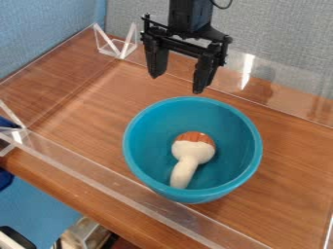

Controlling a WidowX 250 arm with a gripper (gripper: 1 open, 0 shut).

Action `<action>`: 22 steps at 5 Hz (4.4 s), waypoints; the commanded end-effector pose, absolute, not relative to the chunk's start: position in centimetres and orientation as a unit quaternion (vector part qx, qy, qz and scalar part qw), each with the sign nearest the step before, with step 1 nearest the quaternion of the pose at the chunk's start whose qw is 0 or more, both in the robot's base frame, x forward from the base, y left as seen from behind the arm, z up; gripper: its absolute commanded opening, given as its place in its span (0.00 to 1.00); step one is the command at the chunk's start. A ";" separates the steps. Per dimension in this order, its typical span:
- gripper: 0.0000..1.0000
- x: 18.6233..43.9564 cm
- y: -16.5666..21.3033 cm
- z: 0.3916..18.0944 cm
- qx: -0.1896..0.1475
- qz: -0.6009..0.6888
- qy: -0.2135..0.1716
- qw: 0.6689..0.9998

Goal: Remove the mushroom from inside the blue bowl and put it on the table

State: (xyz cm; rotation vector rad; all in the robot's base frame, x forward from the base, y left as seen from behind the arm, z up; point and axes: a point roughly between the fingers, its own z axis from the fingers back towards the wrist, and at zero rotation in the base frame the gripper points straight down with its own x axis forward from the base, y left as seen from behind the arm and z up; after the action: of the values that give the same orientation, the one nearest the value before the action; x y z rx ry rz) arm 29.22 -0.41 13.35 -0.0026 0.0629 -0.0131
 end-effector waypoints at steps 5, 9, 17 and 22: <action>1.00 28.0 -5.6 6.4 0.028 -0.066 0.062 0.995; 0.00 29.6 -2.1 0.1 0.022 -0.038 0.087 0.995; 0.00 30.7 -6.5 -2.2 0.023 -0.140 0.118 0.983; 0.00 27.5 -9.6 -1.8 0.019 -0.233 0.120 0.965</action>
State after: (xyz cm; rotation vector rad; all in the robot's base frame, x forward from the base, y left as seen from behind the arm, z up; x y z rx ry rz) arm 31.60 -7.54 1.92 0.0467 0.1107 -0.3688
